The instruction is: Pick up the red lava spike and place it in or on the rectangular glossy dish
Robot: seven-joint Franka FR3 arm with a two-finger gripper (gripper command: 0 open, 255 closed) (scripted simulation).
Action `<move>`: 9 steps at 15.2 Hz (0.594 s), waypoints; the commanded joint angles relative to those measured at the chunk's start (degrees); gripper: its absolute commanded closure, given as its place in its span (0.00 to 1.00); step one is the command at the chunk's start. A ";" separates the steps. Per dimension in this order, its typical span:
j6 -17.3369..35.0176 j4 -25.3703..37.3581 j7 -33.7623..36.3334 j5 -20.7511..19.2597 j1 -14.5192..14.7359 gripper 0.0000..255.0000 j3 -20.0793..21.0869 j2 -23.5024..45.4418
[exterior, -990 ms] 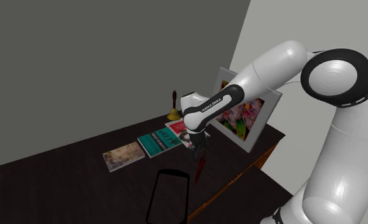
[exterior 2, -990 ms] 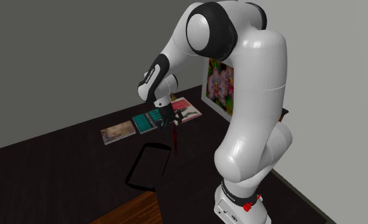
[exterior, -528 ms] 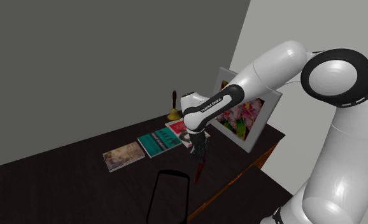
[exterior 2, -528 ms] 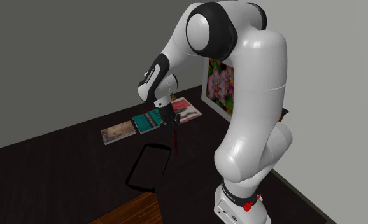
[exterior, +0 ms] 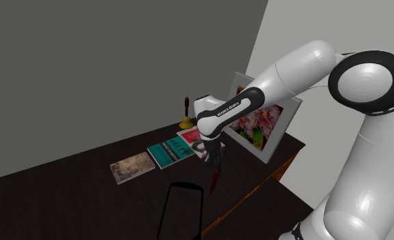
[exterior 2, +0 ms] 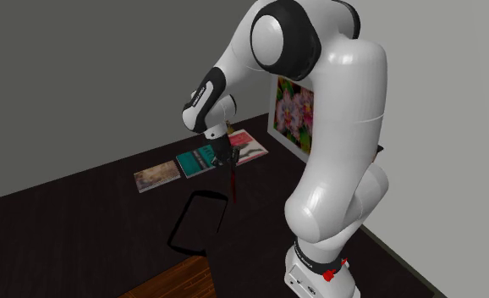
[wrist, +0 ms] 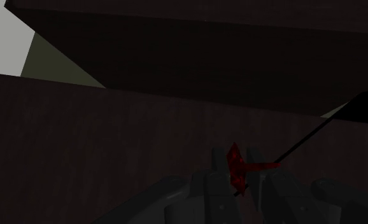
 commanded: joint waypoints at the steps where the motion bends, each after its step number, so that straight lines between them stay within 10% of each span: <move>1: -1.34 0.13 -0.11 0.27 0.02 1.00 0.12 -1.21; 9: -7.03 1.34 -0.84 1.07 -0.09 1.00 0.31 -5.76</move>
